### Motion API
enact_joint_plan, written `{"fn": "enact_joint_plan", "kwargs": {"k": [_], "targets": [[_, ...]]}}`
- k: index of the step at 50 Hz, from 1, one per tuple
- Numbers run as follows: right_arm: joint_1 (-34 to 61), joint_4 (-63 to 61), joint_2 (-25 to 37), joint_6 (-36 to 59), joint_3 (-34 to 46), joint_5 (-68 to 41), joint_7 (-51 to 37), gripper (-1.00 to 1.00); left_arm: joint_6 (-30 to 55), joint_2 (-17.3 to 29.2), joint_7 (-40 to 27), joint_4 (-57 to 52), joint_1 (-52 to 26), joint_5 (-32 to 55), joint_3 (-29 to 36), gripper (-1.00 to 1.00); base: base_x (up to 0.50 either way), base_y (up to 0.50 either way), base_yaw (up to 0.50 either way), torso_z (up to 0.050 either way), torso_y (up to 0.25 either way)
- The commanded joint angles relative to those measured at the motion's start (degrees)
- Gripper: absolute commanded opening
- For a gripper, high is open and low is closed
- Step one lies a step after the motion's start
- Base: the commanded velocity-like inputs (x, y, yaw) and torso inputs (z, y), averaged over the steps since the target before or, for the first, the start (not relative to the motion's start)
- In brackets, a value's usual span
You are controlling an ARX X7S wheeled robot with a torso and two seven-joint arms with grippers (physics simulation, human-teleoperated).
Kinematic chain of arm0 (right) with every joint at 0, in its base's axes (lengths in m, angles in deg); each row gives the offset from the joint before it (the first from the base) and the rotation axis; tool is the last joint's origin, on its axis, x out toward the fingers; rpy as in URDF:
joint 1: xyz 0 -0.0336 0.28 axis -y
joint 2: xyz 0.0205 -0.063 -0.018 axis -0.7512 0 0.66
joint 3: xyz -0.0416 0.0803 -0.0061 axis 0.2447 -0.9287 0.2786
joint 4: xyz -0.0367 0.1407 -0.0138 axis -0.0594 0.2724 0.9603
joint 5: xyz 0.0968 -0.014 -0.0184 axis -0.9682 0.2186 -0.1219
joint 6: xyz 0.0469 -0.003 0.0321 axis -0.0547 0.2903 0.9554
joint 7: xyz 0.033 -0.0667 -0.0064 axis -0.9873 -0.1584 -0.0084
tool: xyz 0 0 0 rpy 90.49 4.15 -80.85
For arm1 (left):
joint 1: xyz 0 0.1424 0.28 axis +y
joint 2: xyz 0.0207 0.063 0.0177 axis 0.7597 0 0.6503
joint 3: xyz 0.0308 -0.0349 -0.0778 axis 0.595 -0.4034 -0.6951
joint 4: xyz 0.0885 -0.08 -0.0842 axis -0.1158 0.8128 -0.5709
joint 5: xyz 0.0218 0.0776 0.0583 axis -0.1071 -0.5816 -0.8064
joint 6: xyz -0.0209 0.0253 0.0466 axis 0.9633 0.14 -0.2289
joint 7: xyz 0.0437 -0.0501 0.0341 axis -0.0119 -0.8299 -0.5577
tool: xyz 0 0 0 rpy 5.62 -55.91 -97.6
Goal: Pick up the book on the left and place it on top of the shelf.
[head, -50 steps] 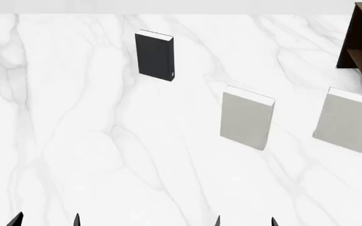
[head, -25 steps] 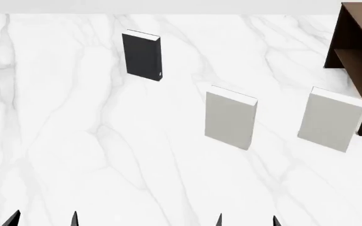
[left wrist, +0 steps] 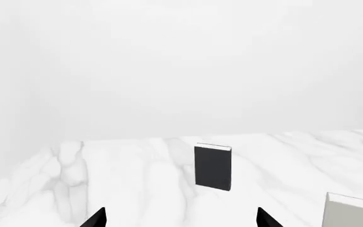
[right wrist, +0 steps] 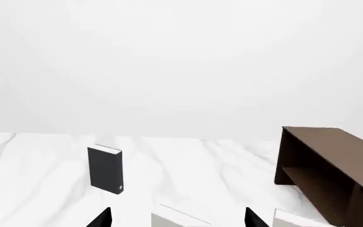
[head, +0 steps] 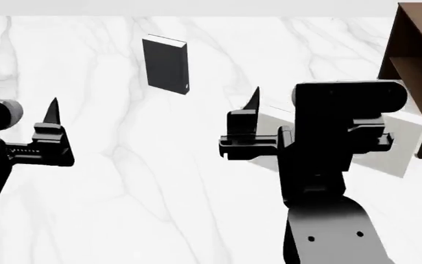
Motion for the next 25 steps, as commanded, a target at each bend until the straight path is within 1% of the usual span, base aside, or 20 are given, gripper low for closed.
{"fn": "enact_joint_plan", "kwargs": {"k": [1, 2, 10, 25], "targets": [[15.6, 1.9, 0.4, 11.3, -0.6, -1.8, 0.4, 1.00, 12.7, 2.6, 1.5, -1.5, -14.0, 2.8, -0.1, 1.00, 0.00, 0.00, 0.00, 0.000, 0.000], [15.5, 2.1, 0.4, 10.7, -0.8, -1.9, 0.5, 1.00, 12.3, 2.7, 1.4, -1.4, -13.9, 2.6, 0.2, 1.00, 0.00, 0.00, 0.00, 0.000, 0.000], [15.7, 2.9, 0.6, 10.8, -0.2, -2.4, 0.4, 1.00, 10.8, 2.7, 1.9, -0.4, -13.5, 3.2, -0.4, 1.00, 0.50, 0.00, 0.00, 0.000, 0.000], [18.2, 1.8, 1.2, 15.0, -0.5, -4.2, 0.5, 1.00, 11.1, 3.6, 1.6, -0.4, -14.2, 3.2, -0.1, 1.00, 0.50, 0.00, 0.00, 0.000, 0.001]]}}
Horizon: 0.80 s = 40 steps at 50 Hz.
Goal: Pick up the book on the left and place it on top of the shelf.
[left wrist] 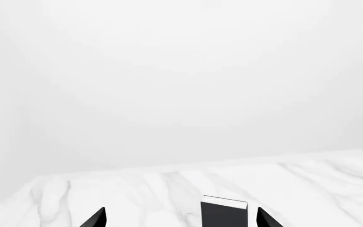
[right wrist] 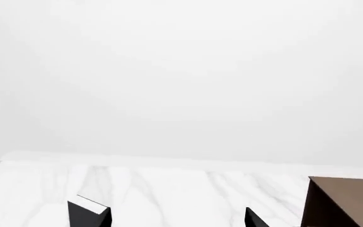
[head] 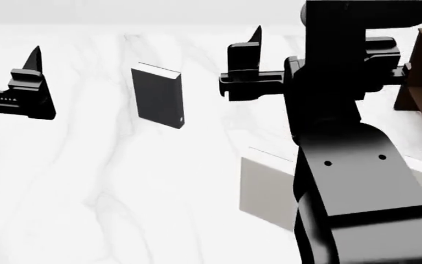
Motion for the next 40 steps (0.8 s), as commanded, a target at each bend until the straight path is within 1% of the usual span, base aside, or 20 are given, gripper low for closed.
{"fn": "enact_joint_plan", "kwargs": {"k": [1, 40], "targets": [[3.0, -0.4, 0.6, 3.5, -0.2, -1.3, 0.1, 1.00, 1.0, 0.6, -0.1, -0.2, -1.4, 0.4, 0.0, 1.00, 0.50, 0.00, 0.00, 0.000, 0.000], [1.1, 1.9, 1.5, 1.6, 1.1, -2.8, -0.3, 1.00, -0.4, 0.9, -0.6, 0.4, -0.8, 1.1, 0.2, 1.00, 0.50, 0.00, 0.00, 0.000, 0.001]]}}
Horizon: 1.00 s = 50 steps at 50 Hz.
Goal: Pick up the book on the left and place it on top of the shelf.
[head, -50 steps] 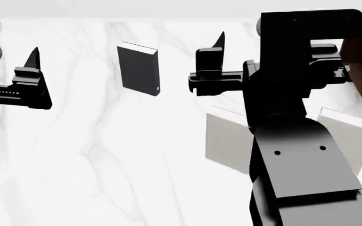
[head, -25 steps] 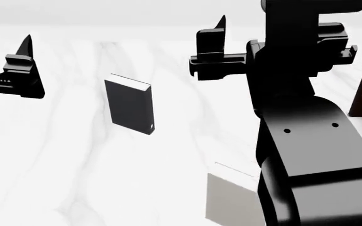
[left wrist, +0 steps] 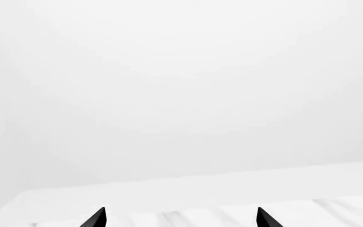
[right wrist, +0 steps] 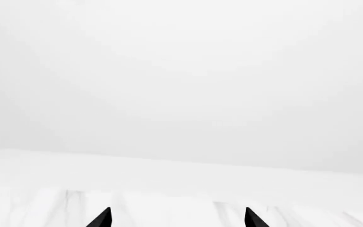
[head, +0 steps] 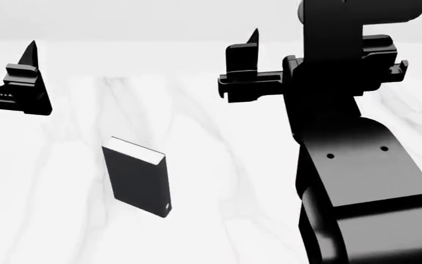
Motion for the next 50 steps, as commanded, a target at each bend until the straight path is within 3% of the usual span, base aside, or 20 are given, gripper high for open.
{"fn": "enact_joint_plan", "kwargs": {"k": [1, 19, 32, 43, 50], "targets": [[-0.4, 0.8, 0.2, -0.7, 0.4, -0.3, -0.2, 1.00, -0.4, 0.1, -0.1, 0.4, 0.0, 0.2, 0.1, 1.00, 0.50, 0.00, 0.00, 0.000, 0.000], [-0.3, 1.3, 0.8, -0.9, 1.4, -0.4, -1.0, 1.00, -0.7, 0.3, -0.3, 0.6, 0.0, 0.6, 0.4, 1.00, 0.50, 0.00, 0.00, 0.000, 0.002], [-0.2, 1.8, 1.0, -0.4, 1.2, -2.1, 0.0, 1.00, -0.7, 0.5, -0.5, 0.7, -0.2, 0.9, 0.3, 1.00, 0.00, 0.00, 0.00, 0.000, 0.001], [1.0, 4.0, 2.8, 2.1, 8.1, -0.4, 0.1, 1.00, -0.7, 0.7, -0.6, 0.6, -0.3, 1.2, 0.3, 1.00, 0.09, 0.00, 0.00, 0.000, 0.000], [3.9, 10.1, 4.1, 0.7, 11.1, -4.1, 8.4, 1.00, -0.5, 0.9, -0.7, 0.4, -0.3, 1.5, 0.1, 1.00, 0.00, 0.00, 0.00, 0.000, 0.000]]}}
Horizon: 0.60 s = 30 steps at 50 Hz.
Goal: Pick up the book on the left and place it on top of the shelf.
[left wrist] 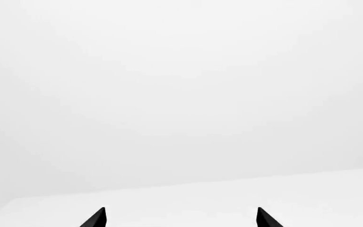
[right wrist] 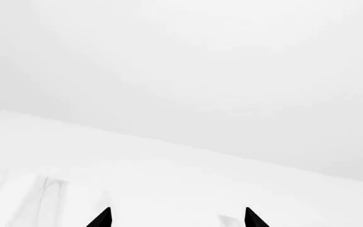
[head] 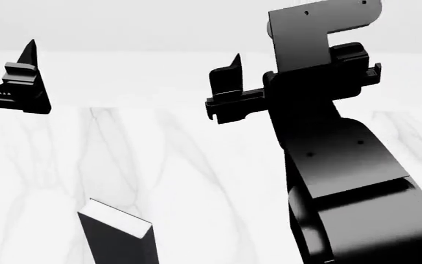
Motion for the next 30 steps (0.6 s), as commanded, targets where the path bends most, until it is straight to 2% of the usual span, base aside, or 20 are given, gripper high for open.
{"fn": "enact_joint_plan", "kwargs": {"k": [1, 12, 24, 30], "targets": [[3.5, 7.0, 2.0, -0.2, 5.8, -3.4, 8.8, 1.00, 0.1, 0.3, -0.1, -0.1, 0.0, 0.4, -0.2, 1.00, 0.00, 0.00, 0.00, 0.000, 0.000], [8.3, 15.8, 6.3, -3.3, 18.7, -6.2, 26.1, 1.00, -0.4, 0.4, -0.2, 0.5, -0.1, 0.4, 0.1, 1.00, 0.00, 0.00, 0.00, 0.000, 0.000], [9.8, 18.8, 5.8, -4.1, 21.0, -6.7, 29.1, 1.00, -0.8, 0.4, -0.3, 1.1, 0.0, 0.5, 0.4, 1.00, 0.00, 0.00, 0.00, 0.000, 0.000], [8.3, 13.6, 7.7, -3.5, 21.7, -10.0, 33.4, 1.00, -0.7, 0.5, -0.4, 1.1, 0.0, 0.6, 0.4, 1.00, 0.00, 0.00, 0.00, 0.000, 0.000]]}}
